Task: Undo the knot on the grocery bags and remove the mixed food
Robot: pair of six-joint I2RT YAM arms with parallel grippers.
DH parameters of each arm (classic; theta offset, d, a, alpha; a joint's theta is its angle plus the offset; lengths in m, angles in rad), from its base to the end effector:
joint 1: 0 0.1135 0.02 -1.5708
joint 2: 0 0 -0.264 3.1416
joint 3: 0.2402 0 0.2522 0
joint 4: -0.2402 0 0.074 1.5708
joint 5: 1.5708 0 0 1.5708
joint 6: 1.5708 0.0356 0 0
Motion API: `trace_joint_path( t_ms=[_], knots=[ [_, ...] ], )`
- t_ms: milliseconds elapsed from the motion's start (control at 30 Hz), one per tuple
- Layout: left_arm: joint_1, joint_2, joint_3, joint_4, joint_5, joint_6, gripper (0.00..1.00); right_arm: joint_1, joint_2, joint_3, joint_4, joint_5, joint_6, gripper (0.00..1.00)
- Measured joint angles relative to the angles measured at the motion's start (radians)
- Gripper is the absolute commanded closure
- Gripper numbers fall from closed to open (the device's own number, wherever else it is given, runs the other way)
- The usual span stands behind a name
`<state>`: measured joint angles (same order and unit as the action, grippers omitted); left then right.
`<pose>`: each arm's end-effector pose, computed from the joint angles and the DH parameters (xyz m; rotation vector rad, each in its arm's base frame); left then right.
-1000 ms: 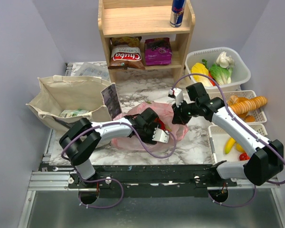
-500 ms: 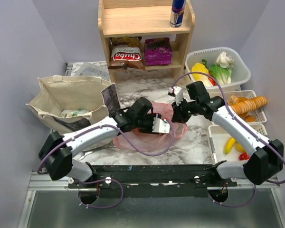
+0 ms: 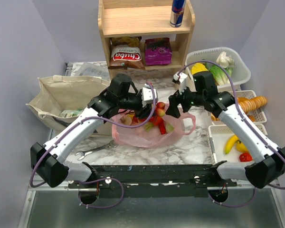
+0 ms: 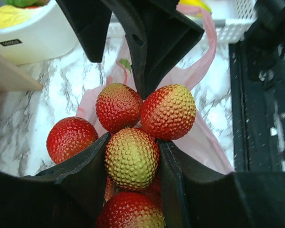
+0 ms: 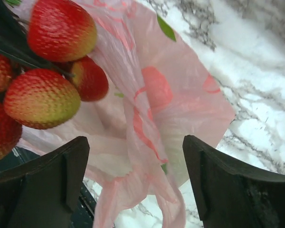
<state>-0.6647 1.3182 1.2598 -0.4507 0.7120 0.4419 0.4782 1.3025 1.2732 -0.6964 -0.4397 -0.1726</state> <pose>0.2141 -0.1973 0.3655 1.4291 1.4790 -0.8736 0.2381 0.1405 0.3504 -0.9496 2.0952 0.6621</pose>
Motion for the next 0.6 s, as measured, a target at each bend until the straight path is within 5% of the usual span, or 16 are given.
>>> trace_joint_path(
  t_ms=[433,600],
  knots=[
    [0.005,0.027,0.148,0.119,0.045,-0.424,1.00,0.000,-0.221,0.036,0.004,-0.166,-0.105,0.00],
    [0.005,0.028,0.185,0.213,0.140,-0.578,1.00,0.000,-0.257,-0.007,0.156,-0.269,-0.071,0.00]
  ],
)
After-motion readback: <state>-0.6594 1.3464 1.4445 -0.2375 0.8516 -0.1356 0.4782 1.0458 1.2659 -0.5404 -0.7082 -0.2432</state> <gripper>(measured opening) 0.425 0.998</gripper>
